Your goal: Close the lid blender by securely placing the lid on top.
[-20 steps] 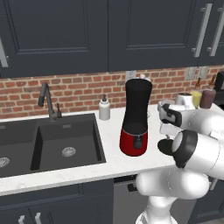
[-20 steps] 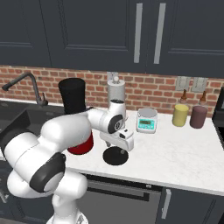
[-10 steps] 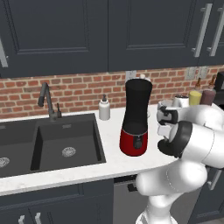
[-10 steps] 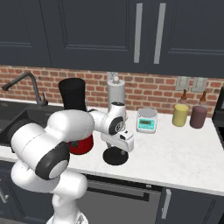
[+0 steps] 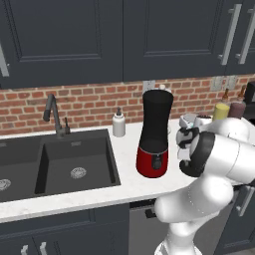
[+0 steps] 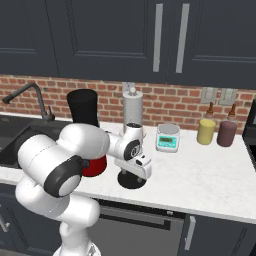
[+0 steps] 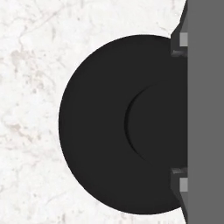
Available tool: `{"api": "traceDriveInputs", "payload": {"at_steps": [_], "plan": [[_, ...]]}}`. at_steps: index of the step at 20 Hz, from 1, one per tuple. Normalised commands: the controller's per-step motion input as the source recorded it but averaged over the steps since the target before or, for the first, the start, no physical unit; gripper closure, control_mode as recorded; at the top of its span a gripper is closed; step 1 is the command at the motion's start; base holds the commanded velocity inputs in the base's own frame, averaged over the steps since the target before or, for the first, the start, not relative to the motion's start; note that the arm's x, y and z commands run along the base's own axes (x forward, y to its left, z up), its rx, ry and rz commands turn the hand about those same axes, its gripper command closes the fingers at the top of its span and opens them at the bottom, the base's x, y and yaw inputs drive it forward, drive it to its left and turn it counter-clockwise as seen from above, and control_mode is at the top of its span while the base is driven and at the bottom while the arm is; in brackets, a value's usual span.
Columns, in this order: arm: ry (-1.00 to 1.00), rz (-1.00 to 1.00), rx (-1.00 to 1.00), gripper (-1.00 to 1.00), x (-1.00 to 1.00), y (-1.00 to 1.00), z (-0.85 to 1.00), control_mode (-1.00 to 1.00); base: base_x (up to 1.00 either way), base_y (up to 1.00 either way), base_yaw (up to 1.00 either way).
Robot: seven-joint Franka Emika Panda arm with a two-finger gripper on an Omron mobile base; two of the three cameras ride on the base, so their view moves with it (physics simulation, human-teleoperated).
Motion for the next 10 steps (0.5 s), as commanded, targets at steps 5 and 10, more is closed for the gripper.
{"api": "traceDriveInputs", "payload": {"at_steps": [5, 10], "plan": [[0.0, 0.0, 0.0, -1.0, 0.04, 0.01, -0.15, -1.0, 0.0, 0.0, 0.0], [0.0, 0.0, 0.0, -1.0, 0.02, 0.0, -0.15, -1.0, 0.0, 0.0, 0.0]]}}
